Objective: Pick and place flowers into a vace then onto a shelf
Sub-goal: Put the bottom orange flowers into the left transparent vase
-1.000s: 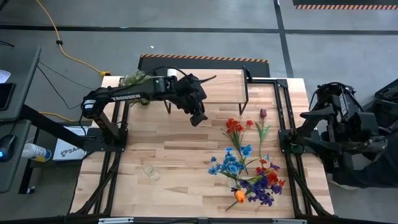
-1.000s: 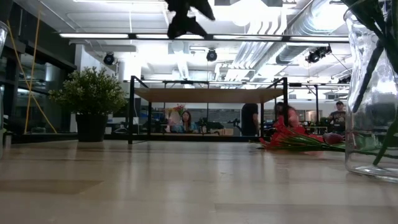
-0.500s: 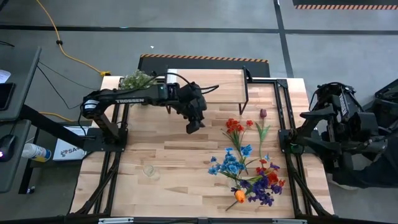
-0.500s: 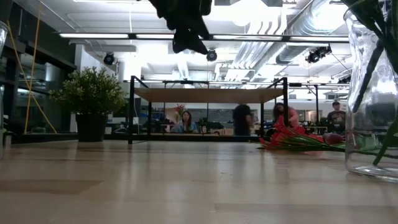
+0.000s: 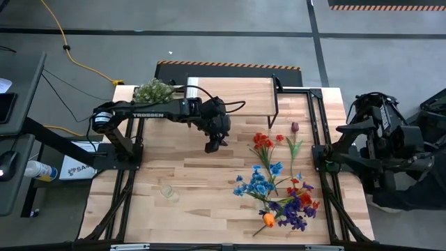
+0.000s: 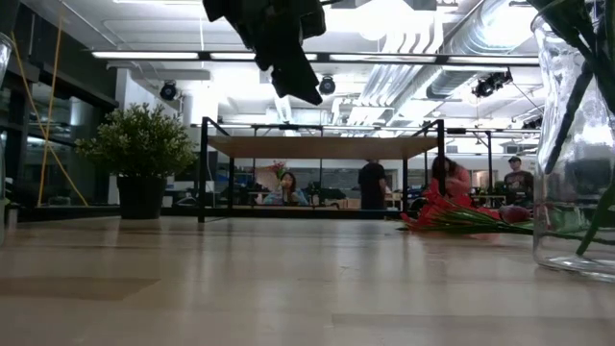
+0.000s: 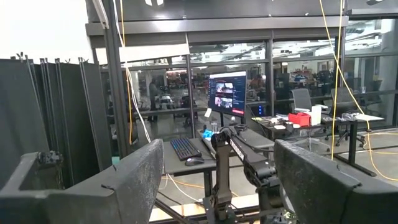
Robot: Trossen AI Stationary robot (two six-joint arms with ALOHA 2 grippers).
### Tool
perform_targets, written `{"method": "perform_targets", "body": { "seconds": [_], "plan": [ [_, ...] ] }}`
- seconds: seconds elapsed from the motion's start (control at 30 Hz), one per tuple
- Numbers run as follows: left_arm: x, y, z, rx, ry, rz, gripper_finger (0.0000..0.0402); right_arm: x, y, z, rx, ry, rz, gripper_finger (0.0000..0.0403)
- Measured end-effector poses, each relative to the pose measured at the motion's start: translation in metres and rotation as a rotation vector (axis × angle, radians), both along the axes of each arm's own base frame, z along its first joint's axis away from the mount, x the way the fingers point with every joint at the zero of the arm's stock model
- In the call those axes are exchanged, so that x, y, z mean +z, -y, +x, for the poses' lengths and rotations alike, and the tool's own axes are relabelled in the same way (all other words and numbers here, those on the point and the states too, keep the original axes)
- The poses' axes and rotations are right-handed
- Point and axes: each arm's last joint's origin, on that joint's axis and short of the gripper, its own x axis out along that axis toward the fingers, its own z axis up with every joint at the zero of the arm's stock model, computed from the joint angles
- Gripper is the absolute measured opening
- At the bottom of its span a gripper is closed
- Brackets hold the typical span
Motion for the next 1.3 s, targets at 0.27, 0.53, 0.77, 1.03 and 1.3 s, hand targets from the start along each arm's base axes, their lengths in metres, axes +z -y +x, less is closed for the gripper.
{"method": "perform_targets", "body": {
  "seconds": [0.27, 0.53, 0.77, 1.03, 1.3],
  "plan": [
    [-0.011, -0.001, 0.000, -0.052, 0.018, 0.118, 0.0246, 0.000, 0.000, 0.000, 0.000, 0.001, 0.000, 0.0294],
    [-0.024, -0.002, 0.015, -0.100, 0.059, 0.182, 0.0246, 0.000, 0.000, 0.000, 0.007, 0.009, -0.001, 0.0294],
    [-0.032, 0.006, 0.030, -0.123, 0.084, 0.204, 0.0246, 0.001, 0.001, 0.000, 0.007, 0.017, 0.020, 0.0294],
    [-0.022, 0.030, 0.056, -0.203, 0.155, 0.246, 0.0246, 0.004, 0.009, -0.003, -0.003, 0.011, 0.043, 0.0294],
    [-0.027, 0.044, 0.082, -0.239, 0.175, 0.257, 0.0246, 0.006, 0.020, -0.006, -0.011, 0.008, 0.071, 0.0294]
  ]
}}
